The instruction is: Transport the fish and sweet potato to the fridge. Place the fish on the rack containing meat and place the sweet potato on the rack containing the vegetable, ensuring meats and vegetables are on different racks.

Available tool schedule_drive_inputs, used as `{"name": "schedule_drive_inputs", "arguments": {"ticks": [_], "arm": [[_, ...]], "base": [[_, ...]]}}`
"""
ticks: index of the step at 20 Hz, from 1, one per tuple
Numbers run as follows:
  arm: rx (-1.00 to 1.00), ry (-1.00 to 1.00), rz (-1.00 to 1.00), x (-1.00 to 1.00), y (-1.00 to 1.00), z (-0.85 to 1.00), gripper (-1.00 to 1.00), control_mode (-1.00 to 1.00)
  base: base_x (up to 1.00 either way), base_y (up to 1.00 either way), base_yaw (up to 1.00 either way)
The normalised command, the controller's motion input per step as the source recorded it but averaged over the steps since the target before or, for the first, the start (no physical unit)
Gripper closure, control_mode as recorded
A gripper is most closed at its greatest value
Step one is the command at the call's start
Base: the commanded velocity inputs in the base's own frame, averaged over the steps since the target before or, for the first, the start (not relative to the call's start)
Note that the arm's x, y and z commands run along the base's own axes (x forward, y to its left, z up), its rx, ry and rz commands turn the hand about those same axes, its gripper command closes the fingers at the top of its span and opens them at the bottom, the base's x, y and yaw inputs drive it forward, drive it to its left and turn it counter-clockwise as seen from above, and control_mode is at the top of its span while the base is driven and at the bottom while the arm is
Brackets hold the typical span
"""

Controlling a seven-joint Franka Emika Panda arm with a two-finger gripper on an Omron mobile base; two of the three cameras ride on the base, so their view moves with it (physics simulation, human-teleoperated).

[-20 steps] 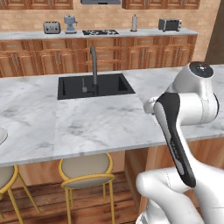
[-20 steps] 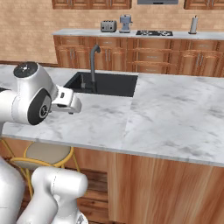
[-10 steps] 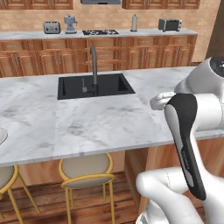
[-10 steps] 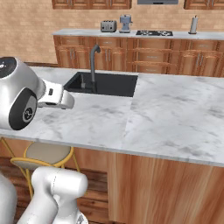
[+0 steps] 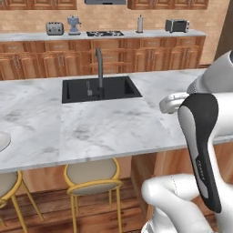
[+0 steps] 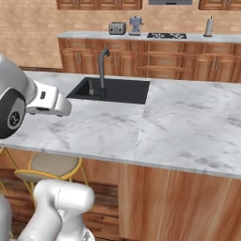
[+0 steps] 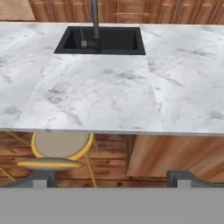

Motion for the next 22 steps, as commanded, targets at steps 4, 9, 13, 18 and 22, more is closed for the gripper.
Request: {"name": "schedule_drive_inputs", "arguments": {"ticks": [4,9,13,18,22], "arm": [[0.00,0.00,0.00,0.00,0.00,0.00,-1.00,1.00],[0.00,0.00,0.00,0.00,0.00,0.00,-1.00,1.00],[0.00,0.00,0.00,0.00,0.00,0.00,-1.00,1.00],[0.00,0.00,0.00,0.00,0.00,0.00,-1.00,1.00],[0.00,0.00,0.00,0.00,0.00,0.00,-1.00,1.00]], "base": [[-0.44,0.98,0.00],[-0.14,1.00,-0.01],[0.00,1.00,-0.06],[0.00,1.00,-0.06],[0.00,1.00,-0.05]]}}
